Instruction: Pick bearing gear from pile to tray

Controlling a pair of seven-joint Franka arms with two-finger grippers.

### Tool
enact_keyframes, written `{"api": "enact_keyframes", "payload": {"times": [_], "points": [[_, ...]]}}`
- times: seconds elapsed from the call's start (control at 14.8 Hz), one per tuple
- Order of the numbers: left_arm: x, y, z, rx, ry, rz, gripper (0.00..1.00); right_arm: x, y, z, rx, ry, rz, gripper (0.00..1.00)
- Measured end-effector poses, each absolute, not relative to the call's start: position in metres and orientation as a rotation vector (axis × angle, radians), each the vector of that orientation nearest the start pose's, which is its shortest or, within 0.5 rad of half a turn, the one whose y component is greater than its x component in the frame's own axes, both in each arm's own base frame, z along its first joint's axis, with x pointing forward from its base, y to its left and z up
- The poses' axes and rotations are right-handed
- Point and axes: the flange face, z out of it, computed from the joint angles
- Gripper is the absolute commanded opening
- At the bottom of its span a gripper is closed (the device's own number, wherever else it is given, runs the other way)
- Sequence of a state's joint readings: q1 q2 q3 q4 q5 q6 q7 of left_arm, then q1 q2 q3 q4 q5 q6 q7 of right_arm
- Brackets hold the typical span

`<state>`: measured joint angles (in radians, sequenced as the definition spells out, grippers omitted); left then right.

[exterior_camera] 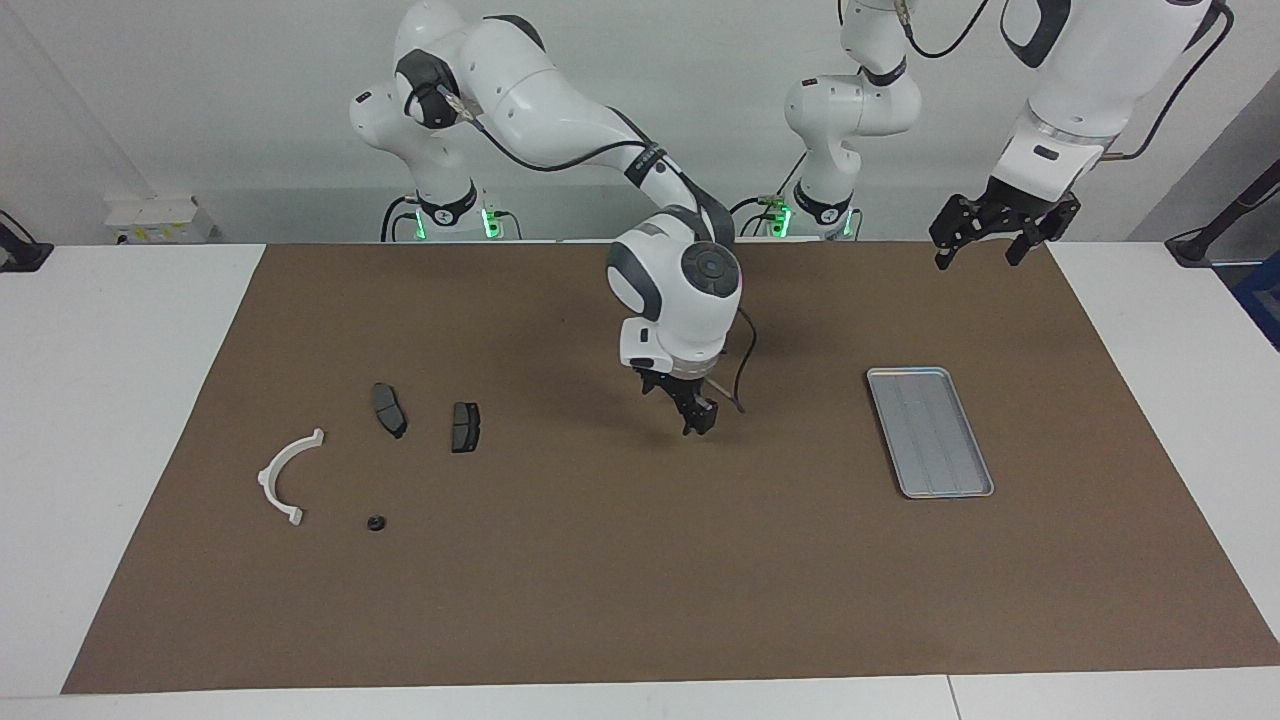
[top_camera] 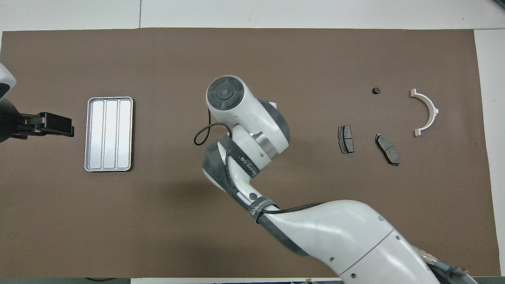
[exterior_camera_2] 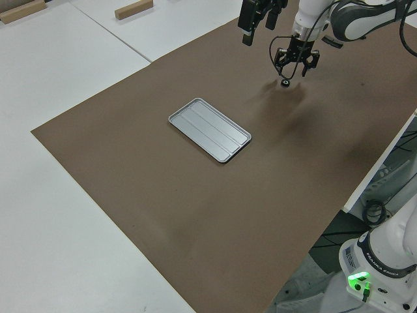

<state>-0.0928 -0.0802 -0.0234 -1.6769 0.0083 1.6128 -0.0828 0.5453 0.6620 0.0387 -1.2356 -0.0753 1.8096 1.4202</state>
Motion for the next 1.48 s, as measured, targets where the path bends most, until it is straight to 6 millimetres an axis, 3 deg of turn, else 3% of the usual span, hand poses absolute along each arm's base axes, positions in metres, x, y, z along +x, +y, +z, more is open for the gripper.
{"api": "enact_keyframes", "payload": {"times": [0.13, 0.27, 0.4, 0.61, 0.67, 0.81, 1.01, 1.21, 1.48], "points": [[0.528, -0.087, 0.612, -3.135, 0.066, -0.040, 1.00, 0.651, 0.300, 0.427, -3.025, 1.134, 0.052, 1.00], [0.527, -0.131, 0.595, -3.139, 0.050, -0.047, 1.00, 0.672, 0.214, 0.453, -3.085, 0.959, 0.104, 1.00], [0.530, -0.193, 0.557, -3.143, 0.018, -0.039, 1.00, 0.689, 0.141, 0.447, -3.119, 0.817, 0.140, 1.00], [0.539, -0.272, 0.477, -3.145, 0.000, -0.021, 1.00, 0.703, 0.055, 0.403, -3.112, 0.729, 0.094, 1.00], [0.540, -0.289, 0.452, -3.144, -0.002, -0.011, 1.00, 0.702, 0.040, 0.385, -3.110, 0.733, 0.080, 1.00], [0.542, -0.316, 0.402, -3.141, -0.029, 0.004, 1.00, 0.699, 0.029, 0.354, -3.127, 0.733, 0.057, 1.00], [0.539, -0.352, 0.336, -3.148, -0.064, -0.002, 1.00, 0.699, 0.013, 0.327, -3.162, 0.732, 0.007, 1.00], [0.531, -0.369, 0.318, -3.153, -0.058, -0.008, 1.00, 0.704, -0.004, 0.314, -3.158, 0.752, -0.036, 1.00], [0.517, -0.376, 0.305, -3.153, -0.054, -0.005, 1.00, 0.710, -0.005, 0.297, -3.143, 0.745, -0.093, 0.95]]}}
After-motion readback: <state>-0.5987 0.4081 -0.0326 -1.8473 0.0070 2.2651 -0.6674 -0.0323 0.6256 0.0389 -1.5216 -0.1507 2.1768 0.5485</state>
